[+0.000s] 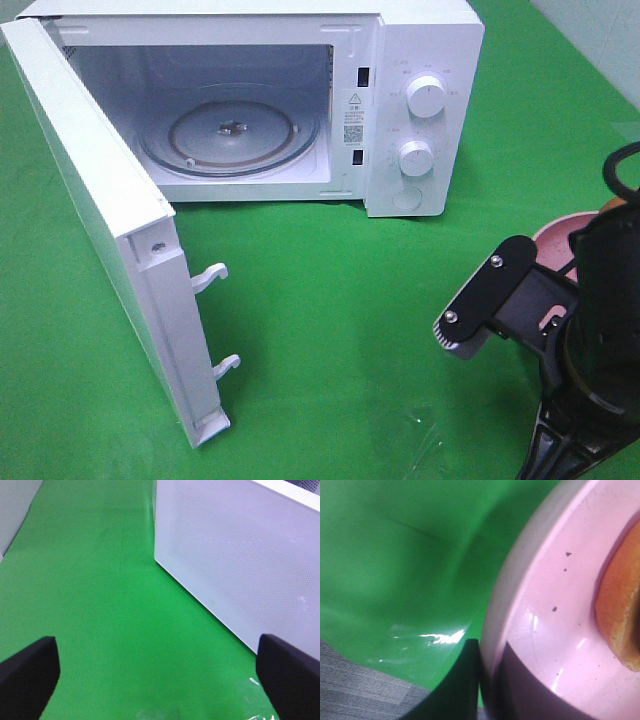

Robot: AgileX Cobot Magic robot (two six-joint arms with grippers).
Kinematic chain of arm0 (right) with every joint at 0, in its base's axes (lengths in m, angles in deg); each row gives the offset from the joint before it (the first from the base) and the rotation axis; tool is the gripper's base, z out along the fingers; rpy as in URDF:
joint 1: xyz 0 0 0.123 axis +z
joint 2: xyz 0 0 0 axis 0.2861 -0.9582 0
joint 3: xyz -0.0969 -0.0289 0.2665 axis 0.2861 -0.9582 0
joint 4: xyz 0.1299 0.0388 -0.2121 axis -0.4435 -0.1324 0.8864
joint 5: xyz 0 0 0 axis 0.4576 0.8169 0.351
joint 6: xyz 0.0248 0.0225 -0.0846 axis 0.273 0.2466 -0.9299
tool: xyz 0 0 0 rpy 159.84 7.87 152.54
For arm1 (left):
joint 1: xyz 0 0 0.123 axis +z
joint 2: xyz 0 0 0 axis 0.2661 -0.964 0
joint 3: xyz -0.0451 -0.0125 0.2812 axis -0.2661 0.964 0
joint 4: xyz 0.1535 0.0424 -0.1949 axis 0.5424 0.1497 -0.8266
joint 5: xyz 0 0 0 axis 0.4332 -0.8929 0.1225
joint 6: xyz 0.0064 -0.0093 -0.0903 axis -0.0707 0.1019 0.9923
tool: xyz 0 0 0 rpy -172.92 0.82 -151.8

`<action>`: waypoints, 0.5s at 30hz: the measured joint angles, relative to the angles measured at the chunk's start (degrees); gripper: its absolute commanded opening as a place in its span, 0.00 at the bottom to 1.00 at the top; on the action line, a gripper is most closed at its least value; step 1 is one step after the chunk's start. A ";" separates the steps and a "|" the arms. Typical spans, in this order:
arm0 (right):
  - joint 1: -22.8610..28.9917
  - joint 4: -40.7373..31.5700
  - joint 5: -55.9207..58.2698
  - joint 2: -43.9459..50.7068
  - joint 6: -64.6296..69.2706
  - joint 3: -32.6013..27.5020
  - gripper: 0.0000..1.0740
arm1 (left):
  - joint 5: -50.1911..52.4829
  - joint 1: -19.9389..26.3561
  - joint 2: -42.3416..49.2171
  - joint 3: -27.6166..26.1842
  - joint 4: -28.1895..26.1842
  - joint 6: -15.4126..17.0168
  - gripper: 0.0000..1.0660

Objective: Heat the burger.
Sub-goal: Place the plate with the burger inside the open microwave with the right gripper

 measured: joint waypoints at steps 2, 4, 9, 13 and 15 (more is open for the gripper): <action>1.83 0.00 0.00 0.00 0.00 0.00 0.00 | 0.00 0.00 0.00 0.00 0.00 0.00 0.96; 3.61 0.00 0.00 0.00 0.00 0.00 0.00 | 0.00 0.00 0.00 0.00 0.00 0.00 0.96; 7.10 -0.06 0.00 0.00 -0.40 -0.06 0.00 | 0.00 0.00 0.00 0.00 0.00 0.00 0.96; 9.05 0.06 0.00 0.00 -2.29 -0.11 0.00 | 0.00 0.00 0.00 0.00 0.00 0.00 0.96; 9.91 0.34 -0.06 0.00 -3.38 -0.17 0.00 | 0.00 0.00 0.00 0.00 0.00 0.00 0.96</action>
